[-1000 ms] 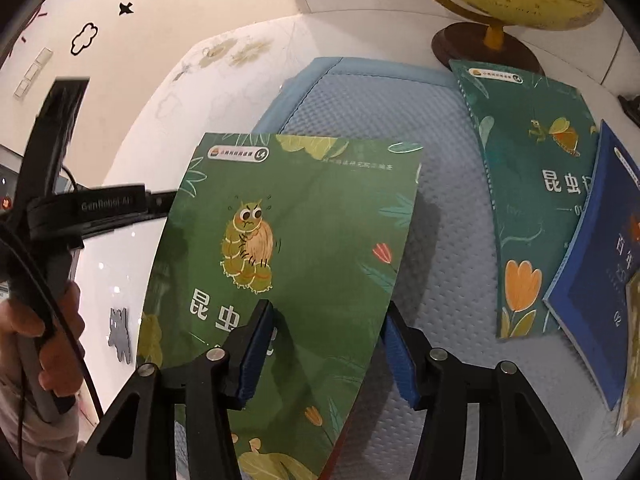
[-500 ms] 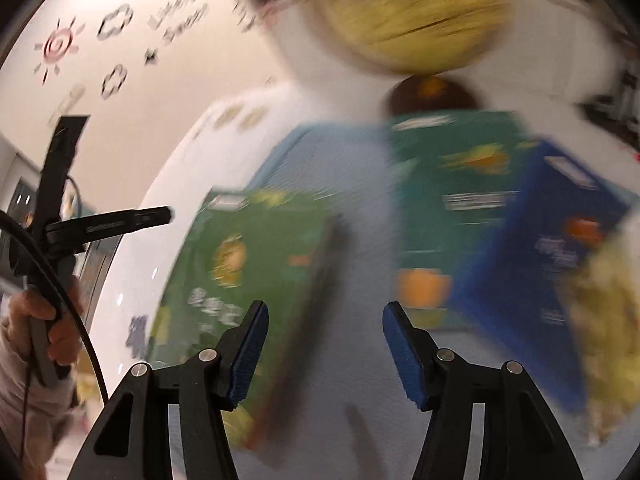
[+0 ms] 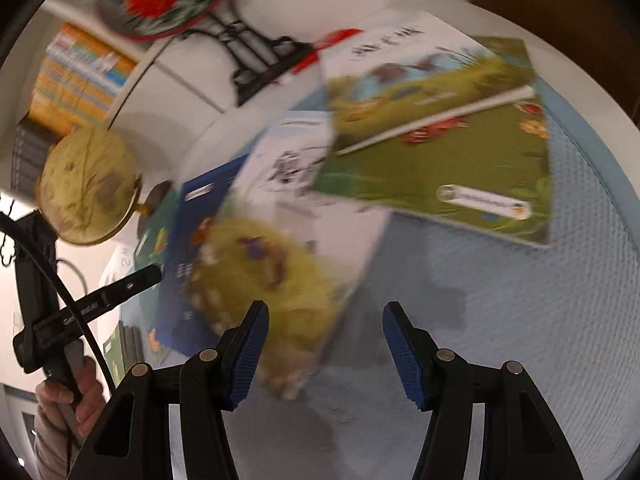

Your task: Organize books

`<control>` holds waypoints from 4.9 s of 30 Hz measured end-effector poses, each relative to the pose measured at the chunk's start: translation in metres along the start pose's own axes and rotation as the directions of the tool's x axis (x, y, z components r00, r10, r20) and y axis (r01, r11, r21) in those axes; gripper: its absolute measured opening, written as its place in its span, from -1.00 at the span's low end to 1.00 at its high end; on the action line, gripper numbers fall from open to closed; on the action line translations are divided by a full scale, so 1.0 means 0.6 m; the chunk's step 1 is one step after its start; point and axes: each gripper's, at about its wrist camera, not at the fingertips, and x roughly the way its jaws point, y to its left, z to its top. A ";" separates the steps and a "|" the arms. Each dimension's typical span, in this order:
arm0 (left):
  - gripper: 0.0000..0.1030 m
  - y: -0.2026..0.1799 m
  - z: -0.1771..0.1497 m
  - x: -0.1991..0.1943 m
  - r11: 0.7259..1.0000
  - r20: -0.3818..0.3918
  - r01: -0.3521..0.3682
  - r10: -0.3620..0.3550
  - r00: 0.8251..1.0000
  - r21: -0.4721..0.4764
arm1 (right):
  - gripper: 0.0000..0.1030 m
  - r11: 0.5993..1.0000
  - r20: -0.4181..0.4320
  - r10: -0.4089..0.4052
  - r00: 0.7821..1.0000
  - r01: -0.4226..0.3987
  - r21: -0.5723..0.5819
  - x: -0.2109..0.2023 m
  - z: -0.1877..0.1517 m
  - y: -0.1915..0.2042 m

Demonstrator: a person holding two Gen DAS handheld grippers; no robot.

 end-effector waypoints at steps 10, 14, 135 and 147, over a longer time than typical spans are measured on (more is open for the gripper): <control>-0.31 -0.030 0.044 0.054 0.999 -0.011 -0.016 0.016 1.000 -0.040 | 0.15 0.997 -0.032 0.021 0.999 -0.024 -0.080 0.033 0.029 -0.010; -0.30 -0.044 0.024 0.050 0.998 -0.018 0.027 -0.028 0.999 -0.057 | 0.20 0.992 -0.045 0.047 0.998 -0.052 -0.116 0.043 0.030 -0.002; -0.53 0.250 -0.310 -0.323 0.853 0.038 -0.001 0.025 0.999 -0.522 | -0.83 0.675 -0.465 0.365 0.807 -0.573 -0.464 0.012 -0.151 0.381; -0.53 0.323 -0.352 -0.341 0.822 0.044 -0.019 0.053 0.998 -0.570 | -0.83 0.661 -0.506 0.355 0.786 -0.594 -0.458 0.063 -0.191 0.450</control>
